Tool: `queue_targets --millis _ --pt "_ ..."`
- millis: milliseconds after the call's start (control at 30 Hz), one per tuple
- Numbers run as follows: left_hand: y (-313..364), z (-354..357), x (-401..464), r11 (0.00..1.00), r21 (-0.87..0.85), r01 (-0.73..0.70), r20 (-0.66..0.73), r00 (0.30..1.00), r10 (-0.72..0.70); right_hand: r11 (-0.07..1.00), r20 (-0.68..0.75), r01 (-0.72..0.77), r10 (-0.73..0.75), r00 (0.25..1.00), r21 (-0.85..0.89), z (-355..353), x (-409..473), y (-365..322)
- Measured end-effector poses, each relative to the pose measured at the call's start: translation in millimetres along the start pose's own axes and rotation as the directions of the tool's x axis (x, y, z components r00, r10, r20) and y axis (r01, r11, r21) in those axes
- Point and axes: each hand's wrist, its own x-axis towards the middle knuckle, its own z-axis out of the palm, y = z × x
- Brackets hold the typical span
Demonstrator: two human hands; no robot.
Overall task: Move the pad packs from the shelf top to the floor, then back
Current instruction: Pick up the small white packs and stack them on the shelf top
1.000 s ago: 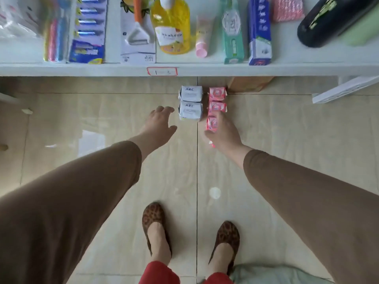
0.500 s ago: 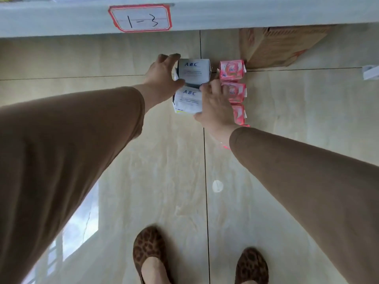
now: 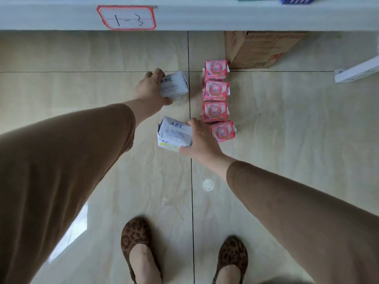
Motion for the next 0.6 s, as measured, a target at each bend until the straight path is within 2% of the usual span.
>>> queue_targets --millis 167,300,400,600 --pt "19 -63 -106 0.991 -0.112 0.072 0.039 0.997 -0.068 0.958 0.071 -0.098 0.082 0.994 0.269 -62 -105 -31" --pt "58 -135 -198 0.966 -0.247 0.082 0.060 0.996 -0.070 0.858 0.095 -0.153 0.122 0.988 0.490 -141 -188 -89" --pt "105 -210 -256 0.951 -0.305 0.054 0.021 0.999 -0.050 0.776 0.070 -0.122 0.101 0.992 0.618 -215 -239 -145" --pt "218 -386 -345 0.969 -0.235 -0.075 -0.139 0.989 0.043 0.779 0.027 0.027 -0.056 0.998 0.627 -378 -326 -258"
